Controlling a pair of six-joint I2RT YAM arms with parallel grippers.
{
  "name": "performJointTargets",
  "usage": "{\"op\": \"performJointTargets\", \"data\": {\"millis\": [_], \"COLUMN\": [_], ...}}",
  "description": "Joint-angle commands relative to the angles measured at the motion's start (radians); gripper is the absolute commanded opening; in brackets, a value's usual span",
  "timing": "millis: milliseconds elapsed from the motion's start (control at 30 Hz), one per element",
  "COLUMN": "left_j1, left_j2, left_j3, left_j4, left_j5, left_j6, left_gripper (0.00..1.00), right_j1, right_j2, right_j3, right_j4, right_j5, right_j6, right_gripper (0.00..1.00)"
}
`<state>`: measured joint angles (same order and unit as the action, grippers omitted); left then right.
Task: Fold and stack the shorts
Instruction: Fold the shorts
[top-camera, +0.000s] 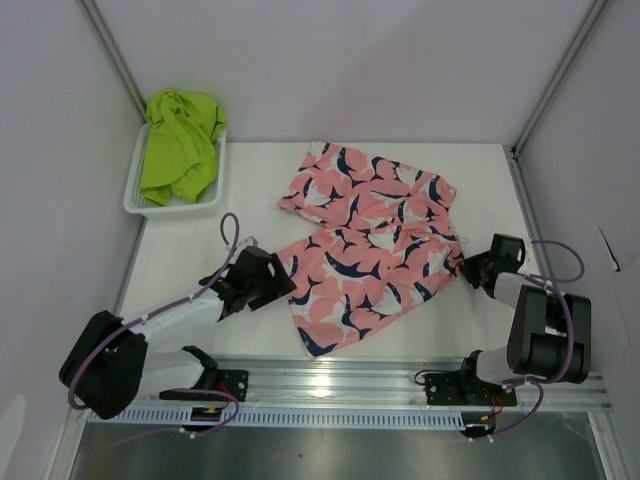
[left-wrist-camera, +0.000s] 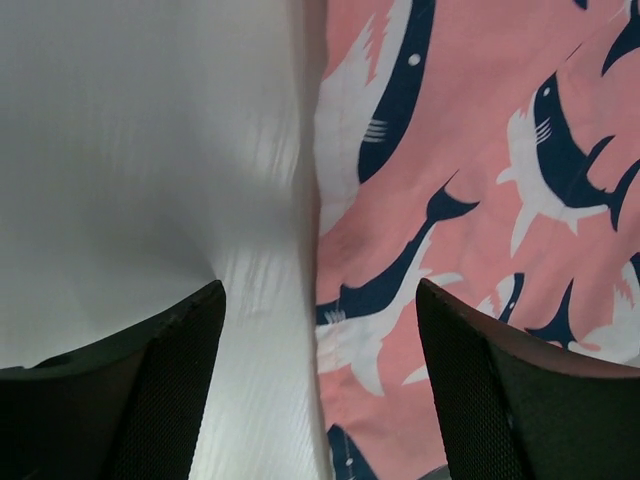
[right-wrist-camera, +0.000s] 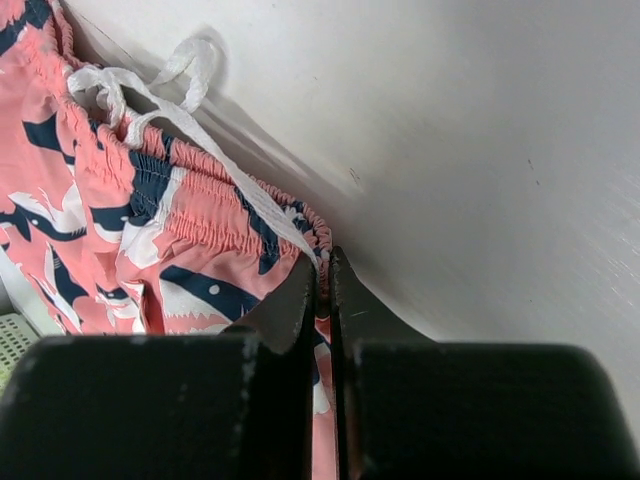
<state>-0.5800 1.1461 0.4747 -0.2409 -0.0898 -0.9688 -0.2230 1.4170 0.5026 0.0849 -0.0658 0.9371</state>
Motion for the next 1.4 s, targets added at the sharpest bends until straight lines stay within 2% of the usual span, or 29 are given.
{"op": "performJointTargets", "data": {"millis": [0, 33, 100, 133, 167, 200, 267, 300, 400, 533, 700, 933, 1033, 1133, 1167, 1200, 1267, 1300, 1367], "left_j1": [-0.004, -0.004, -0.004, -0.004, -0.004, -0.003, -0.004, -0.003, -0.003, 0.009, 0.098, 0.186, 0.189, 0.189, 0.189, 0.189, 0.189, 0.189, 0.189], "left_j2": [0.081, 0.101, 0.161, 0.179, 0.210, 0.224, 0.254, 0.288, 0.351, 0.405, 0.472, 0.560, 0.534, 0.457, 0.437, 0.385, 0.298, 0.268, 0.181], "left_j3": [0.073, 0.084, 0.113, 0.122, 0.136, 0.137, 0.151, 0.156, 0.209, 0.258, 0.378, 0.592, 0.587, 0.536, 0.500, 0.481, 0.393, 0.369, 0.270], "left_j4": [0.133, 0.146, 0.140, 0.137, 0.140, 0.149, 0.167, 0.172, 0.145, 0.124, 0.092, -0.015, -0.046, -0.057, -0.067, -0.074, -0.071, -0.060, -0.035], "left_j5": [-0.031, -0.028, -0.034, -0.042, -0.056, -0.059, -0.056, -0.056, -0.091, -0.149, -0.139, -0.145, -0.136, -0.090, -0.073, -0.061, -0.021, -0.007, 0.062], "left_j6": [0.004, 0.010, 0.016, 0.028, 0.030, 0.027, 0.030, 0.030, 0.036, 0.047, 0.117, 0.205, 0.216, 0.206, 0.202, 0.194, 0.167, 0.159, 0.144], "left_gripper": [0.78, 0.71, 0.66, 0.58, 0.54, 0.45, 0.33, 0.21, 0.00, 0.00, 0.00, 0.00, 0.00, 0.13, 0.39, 0.54, 0.93, 0.99, 0.99], "right_j1": [-0.007, -0.007, -0.007, -0.007, -0.007, -0.009, -0.007, -0.007, -0.007, -0.007, 0.014, 0.079, 0.105, 0.111, 0.111, 0.111, 0.111, 0.111, 0.113], "right_j2": [-0.032, -0.041, -0.050, -0.055, -0.064, -0.069, -0.076, -0.078, -0.085, -0.098, -0.075, -0.007, -0.018, -0.026, -0.027, -0.027, -0.030, -0.029, -0.035], "right_j3": [-0.026, -0.027, -0.029, -0.035, -0.039, -0.045, -0.058, -0.061, -0.067, -0.090, -0.084, -0.009, 0.002, 0.007, 0.005, 0.004, 0.004, 0.004, 0.005], "right_j4": [0.030, 0.027, 0.021, 0.024, 0.033, 0.036, 0.047, 0.049, 0.052, 0.085, 0.134, 0.069, 0.036, 0.024, 0.024, 0.026, 0.023, 0.023, 0.024], "right_j5": [-0.002, 0.000, 0.012, 0.012, 0.012, 0.009, 0.007, 0.008, 0.004, -0.015, -0.051, -0.013, 0.030, 0.049, 0.049, 0.050, 0.049, 0.049, 0.049], "right_j6": [-0.027, -0.032, -0.037, -0.037, -0.037, -0.037, -0.035, -0.035, -0.040, -0.038, -0.070, -0.078, -0.077, -0.078, -0.077, -0.077, -0.073, -0.073, -0.075], "right_gripper": [0.00, 0.00, 0.00, 0.00, 0.00, 0.00, 0.00, 0.00, 0.00, 0.00, 0.00, 0.00, 0.00, 0.00, 0.00, 0.00, 0.00, 0.00, 0.00]}}
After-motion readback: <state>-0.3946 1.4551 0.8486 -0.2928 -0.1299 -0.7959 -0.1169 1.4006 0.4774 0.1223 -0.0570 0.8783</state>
